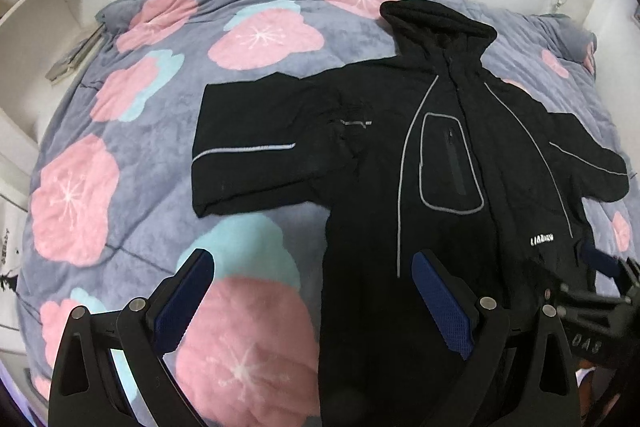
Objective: Fold large clothes
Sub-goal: 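Move the left gripper to the cuff of the jacket sleeve nearest it, then grasp the sleeve cuff with the left gripper and lift it, then fold the held sleeve across the jacket body with the left gripper, release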
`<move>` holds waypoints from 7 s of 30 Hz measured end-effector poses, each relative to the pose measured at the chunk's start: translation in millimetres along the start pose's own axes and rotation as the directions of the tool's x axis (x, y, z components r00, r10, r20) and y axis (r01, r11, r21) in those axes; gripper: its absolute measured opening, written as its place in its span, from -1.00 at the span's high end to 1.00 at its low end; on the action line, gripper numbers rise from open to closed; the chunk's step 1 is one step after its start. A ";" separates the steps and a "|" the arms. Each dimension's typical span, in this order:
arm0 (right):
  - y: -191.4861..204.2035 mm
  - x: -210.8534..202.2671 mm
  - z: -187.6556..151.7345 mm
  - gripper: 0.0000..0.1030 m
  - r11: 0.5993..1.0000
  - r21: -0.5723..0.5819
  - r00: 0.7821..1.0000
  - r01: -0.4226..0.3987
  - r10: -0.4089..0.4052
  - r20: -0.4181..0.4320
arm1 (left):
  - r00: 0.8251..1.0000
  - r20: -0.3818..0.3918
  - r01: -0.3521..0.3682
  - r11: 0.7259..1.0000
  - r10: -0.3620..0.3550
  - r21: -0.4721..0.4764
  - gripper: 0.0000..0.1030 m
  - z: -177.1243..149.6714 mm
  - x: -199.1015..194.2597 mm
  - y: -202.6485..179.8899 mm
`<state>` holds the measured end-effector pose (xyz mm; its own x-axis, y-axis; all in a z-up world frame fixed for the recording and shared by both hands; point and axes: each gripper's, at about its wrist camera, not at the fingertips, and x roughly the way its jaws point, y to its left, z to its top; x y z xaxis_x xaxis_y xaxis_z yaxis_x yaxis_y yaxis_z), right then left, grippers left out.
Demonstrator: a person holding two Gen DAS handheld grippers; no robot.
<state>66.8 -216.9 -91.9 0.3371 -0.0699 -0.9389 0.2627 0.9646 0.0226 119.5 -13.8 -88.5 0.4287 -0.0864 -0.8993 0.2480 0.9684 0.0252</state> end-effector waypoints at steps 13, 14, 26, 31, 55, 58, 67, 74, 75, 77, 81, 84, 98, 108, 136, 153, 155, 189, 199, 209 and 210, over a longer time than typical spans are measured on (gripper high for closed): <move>-1.4 24.5 10.6 -0.99 0.999 0.020 0.998 -0.049 0.050 -0.045 | 1.000 0.004 -0.027 1.000 0.027 0.011 -0.93 36.3 31.0 -3.7; -2.1 26.0 11.6 -0.99 0.999 0.022 0.998 -0.049 0.050 -0.047 | 1.000 0.004 -0.029 1.000 0.029 0.013 -0.93 37.2 32.2 -4.8; -3.4 42.7 16.3 -0.99 0.998 0.019 0.996 -0.058 0.059 -0.067 | 0.999 0.020 -0.048 0.998 0.047 0.047 -0.93 50.7 60.6 -9.8; -4.0 53.3 17.7 -0.99 0.998 0.017 0.994 -0.060 0.061 -0.089 | 0.998 0.062 -0.003 0.999 0.001 0.043 -0.93 59.0 97.0 -3.4; -1.6 81.7 23.7 -0.99 0.999 0.011 0.990 -0.045 0.046 -0.135 | 0.996 0.008 0.090 0.994 -0.091 0.058 0.41 101.1 173.8 -3.7; 4.6 82.7 23.6 -0.99 0.999 0.000 0.990 -0.046 0.046 -0.136 | 0.983 0.066 0.176 0.981 -0.172 -0.074 0.43 104.7 138.9 44.2; 52.1 78.7 20.2 -0.99 0.990 -0.108 0.987 -0.092 0.076 -0.144 | 0.967 0.252 0.153 0.899 -0.050 -0.411 0.45 84.1 48.0 209.6; 83.6 66.5 17.1 -0.99 0.976 -0.188 0.988 -0.111 0.089 -0.123 | 0.973 0.197 0.001 0.847 0.123 -0.532 0.54 47.1 24.8 299.8; 87.0 65.0 17.2 -0.99 0.975 -0.196 0.989 -0.109 0.087 -0.121 | 0.975 0.179 -0.013 0.836 0.133 -0.548 0.54 42.8 29.4 316.4; 91.2 63.2 17.5 -0.99 0.974 -0.201 0.989 -0.108 0.086 -0.116 | 0.985 0.127 -0.011 0.783 0.115 -0.621 0.54 32.1 53.6 349.0; 94.6 62.5 15.1 -0.99 0.973 -0.217 0.991 -0.082 0.058 -0.117 | 0.996 0.086 0.084 0.699 -0.032 -0.710 0.53 2.8 110.7 383.0; 96.4 63.5 12.5 -0.99 0.972 -0.224 0.991 -0.073 0.045 -0.125 | 0.995 0.077 0.100 0.688 -0.065 -0.719 0.34 -12.0 130.8 382.7; 130.0 72.0 3.5 -0.99 0.948 -0.295 0.983 -0.118 0.070 -0.167 | 0.970 0.117 0.215 0.538 -0.211 -0.815 -0.60 -47.1 160.1 389.4; 110.4 79.6 2.2 -0.99 0.962 -0.257 0.982 -0.096 0.050 -0.180 | 0.981 0.175 0.187 0.658 -0.085 -0.729 0.74 -0.5 148.9 359.4; 25.1 89.9 11.4 -0.99 0.997 -0.078 0.987 -0.026 0.013 -0.157 | 0.875 -0.044 0.474 0.872 -0.482 -0.125 0.19 109.7 206.2 6.3; 95.1 143.3 158.5 -0.90 0.970 -0.125 0.978 -0.210 0.211 -0.003 | 0.838 0.034 0.528 0.793 -0.545 -0.304 -0.33 42.2 113.1 114.6; 105.2 158.0 166.0 -0.87 0.967 -0.138 0.976 -0.215 0.216 -0.012 | 0.849 0.038 0.511 0.801 -0.527 -0.313 -0.33 38.0 111.1 120.4; -184.1 103.2 149.3 0.59 0.962 0.241 0.980 0.129 -0.161 0.116 | 0.906 -0.097 0.414 0.910 -0.411 0.012 -0.32 142.0 192.1 -50.9; -212.3 184.6 123.9 0.45 0.947 0.273 0.986 0.170 -0.163 -0.046 | 0.969 -0.156 0.211 0.968 -0.189 0.138 -0.37 129.0 241.5 -86.8; -160.4 94.4 123.0 -0.73 0.983 0.179 0.986 0.041 -0.069 0.151 | 0.939 -0.077 0.340 0.939 -0.335 0.062 -0.38 125.5 177.2 -77.8; -142.9 103.8 123.7 -0.65 0.992 0.126 0.992 0.026 -0.041 0.121 | 0.943 -0.080 0.327 0.942 -0.322 0.071 -0.38 123.2 176.6 -80.9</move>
<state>176.1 -393.4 -150.1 0.4330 -0.1399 -0.8905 0.3828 0.9229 0.0412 282.2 -136.2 -195.6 0.2548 -0.3740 -0.8917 0.4352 0.8679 -0.2397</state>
